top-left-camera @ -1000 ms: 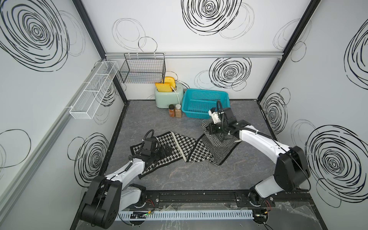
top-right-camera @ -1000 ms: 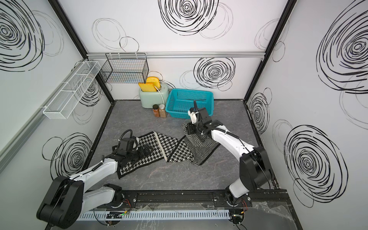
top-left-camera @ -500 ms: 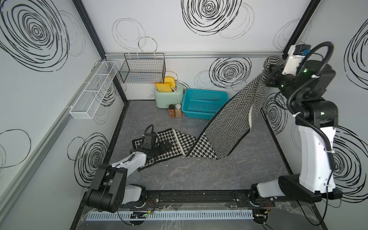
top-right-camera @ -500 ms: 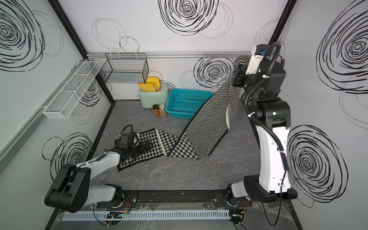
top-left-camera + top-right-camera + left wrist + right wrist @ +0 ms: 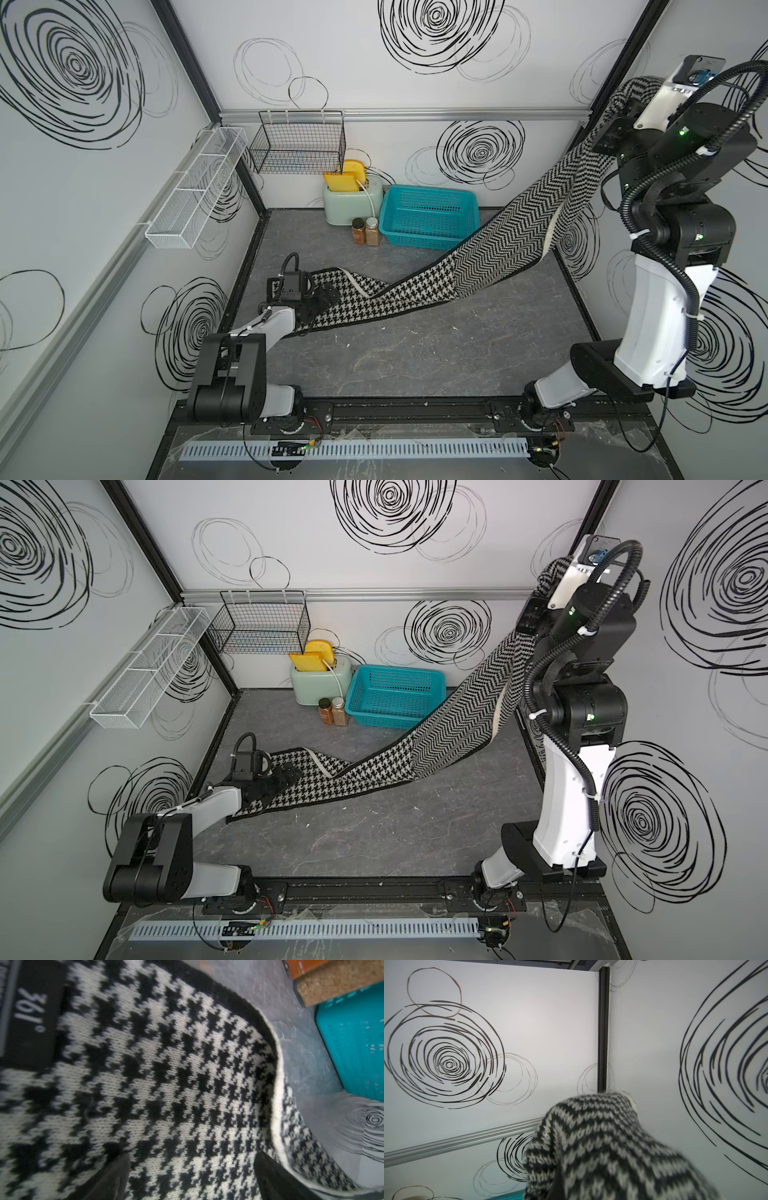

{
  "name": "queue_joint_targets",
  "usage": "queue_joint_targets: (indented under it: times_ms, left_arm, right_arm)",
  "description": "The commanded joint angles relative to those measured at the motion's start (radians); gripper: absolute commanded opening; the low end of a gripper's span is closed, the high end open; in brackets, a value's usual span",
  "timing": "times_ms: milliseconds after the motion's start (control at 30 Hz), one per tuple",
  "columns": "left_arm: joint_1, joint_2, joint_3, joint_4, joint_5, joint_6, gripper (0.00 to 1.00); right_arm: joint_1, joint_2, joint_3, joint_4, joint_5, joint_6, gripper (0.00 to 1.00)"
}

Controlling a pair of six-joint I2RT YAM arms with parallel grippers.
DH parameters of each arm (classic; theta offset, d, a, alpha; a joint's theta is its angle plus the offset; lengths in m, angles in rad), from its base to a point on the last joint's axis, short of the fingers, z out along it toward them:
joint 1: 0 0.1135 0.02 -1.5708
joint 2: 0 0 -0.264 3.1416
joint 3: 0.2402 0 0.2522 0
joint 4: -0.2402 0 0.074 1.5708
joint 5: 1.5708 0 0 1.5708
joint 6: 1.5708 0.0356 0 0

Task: Roll up the scarf and place it into the basket
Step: Flatten out the scarf at the center of the board.

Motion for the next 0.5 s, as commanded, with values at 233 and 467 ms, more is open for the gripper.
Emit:
queue_joint_targets:
  times_ms: [233, 467]
  left_arm:
    - [0.153, 0.081, 0.099, -0.364, -0.065, 0.148, 0.98]
    - [0.069, 0.059, 0.112, -0.358, -0.034, 0.164, 0.99]
  right_arm:
    - [-0.043, 0.069, 0.041, 0.080, 0.048, -0.014, 0.00]
    - [-0.042, -0.204, -0.447, 0.135, -0.011, 0.096, 0.00]
